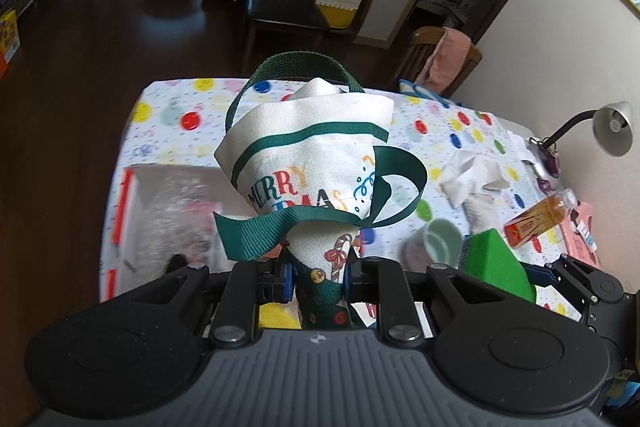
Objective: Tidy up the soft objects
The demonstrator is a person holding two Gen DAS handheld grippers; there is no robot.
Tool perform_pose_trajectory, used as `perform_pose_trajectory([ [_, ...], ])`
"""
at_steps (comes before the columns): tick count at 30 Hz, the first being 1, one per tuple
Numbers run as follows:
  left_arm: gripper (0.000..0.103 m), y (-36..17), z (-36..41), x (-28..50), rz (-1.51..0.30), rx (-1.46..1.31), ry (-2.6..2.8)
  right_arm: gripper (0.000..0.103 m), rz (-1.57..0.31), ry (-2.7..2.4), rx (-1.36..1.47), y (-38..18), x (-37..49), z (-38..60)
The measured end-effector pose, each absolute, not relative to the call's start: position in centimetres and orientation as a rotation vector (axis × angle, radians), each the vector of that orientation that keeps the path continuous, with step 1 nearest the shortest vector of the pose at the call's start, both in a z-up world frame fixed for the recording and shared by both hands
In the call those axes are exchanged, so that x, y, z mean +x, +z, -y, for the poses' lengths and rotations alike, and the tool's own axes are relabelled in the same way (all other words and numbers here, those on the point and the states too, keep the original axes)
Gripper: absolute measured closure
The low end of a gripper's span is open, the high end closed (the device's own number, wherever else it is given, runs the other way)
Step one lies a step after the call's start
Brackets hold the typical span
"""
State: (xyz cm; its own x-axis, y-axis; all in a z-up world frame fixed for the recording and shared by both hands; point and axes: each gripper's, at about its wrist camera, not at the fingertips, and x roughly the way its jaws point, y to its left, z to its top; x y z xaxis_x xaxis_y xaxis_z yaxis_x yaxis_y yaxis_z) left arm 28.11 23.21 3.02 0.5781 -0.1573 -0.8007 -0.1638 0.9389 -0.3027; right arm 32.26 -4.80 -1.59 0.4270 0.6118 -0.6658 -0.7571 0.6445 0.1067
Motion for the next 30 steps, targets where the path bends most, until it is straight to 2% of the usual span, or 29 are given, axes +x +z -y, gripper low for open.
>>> perform_pose_trajectory([
  [7,0.082,1.6,-26.6,26.7,-0.985,-0.37,0.019,0.024,-0.745,0.88,-0.247,-2.4,31.3,0.3],
  [14,0.082,-2.1,-28.6,26.5,-1.044,-0.362,0.031,0.024,-0.788,0.867,-0.291,-4.7,30.9,-4.2],
  [30,0.082,-8.7,-29.5,29.9,-1.111,-0.292,0.055,0.025,-0.873,0.781,-0.391,-10.6,31.9,-10.7],
])
